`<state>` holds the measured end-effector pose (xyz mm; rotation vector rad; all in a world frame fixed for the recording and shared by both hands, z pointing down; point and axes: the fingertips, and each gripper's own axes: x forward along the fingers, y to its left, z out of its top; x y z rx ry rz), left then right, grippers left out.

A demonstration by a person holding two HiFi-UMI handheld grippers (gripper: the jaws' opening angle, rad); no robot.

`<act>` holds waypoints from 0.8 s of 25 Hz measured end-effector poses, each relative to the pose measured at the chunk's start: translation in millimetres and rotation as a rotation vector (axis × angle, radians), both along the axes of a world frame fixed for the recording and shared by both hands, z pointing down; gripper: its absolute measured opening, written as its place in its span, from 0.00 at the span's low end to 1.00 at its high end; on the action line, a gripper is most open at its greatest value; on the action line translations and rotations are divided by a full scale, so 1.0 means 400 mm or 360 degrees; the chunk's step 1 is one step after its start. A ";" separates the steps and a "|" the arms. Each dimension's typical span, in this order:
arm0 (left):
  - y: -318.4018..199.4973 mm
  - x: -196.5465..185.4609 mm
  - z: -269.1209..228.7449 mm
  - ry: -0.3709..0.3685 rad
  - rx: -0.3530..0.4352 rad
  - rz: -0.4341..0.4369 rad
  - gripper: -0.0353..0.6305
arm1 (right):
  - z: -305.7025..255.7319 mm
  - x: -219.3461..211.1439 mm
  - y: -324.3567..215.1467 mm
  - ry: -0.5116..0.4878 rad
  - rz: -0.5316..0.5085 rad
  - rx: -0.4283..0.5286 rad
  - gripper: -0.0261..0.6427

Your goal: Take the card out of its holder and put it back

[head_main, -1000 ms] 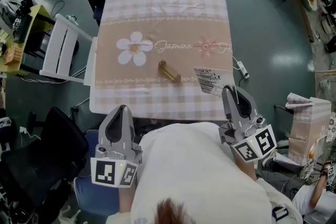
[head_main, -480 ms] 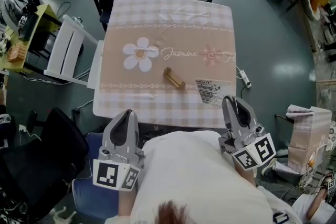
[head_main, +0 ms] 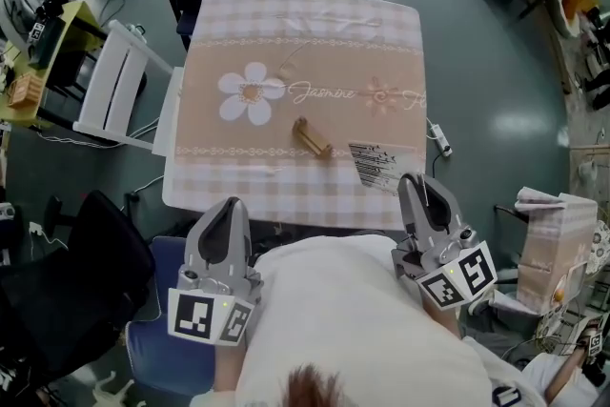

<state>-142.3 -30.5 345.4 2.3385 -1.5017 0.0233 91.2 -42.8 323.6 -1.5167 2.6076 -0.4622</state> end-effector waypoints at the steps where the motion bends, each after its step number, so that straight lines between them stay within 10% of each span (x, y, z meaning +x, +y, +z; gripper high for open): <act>1: -0.001 0.002 0.001 0.0002 -0.0002 0.0000 0.05 | 0.001 -0.002 -0.001 -0.0003 -0.0005 -0.0001 0.06; 20: -0.033 0.025 -0.001 0.0037 0.0020 0.0018 0.05 | 0.020 0.010 -0.003 0.0006 0.0025 -0.0032 0.06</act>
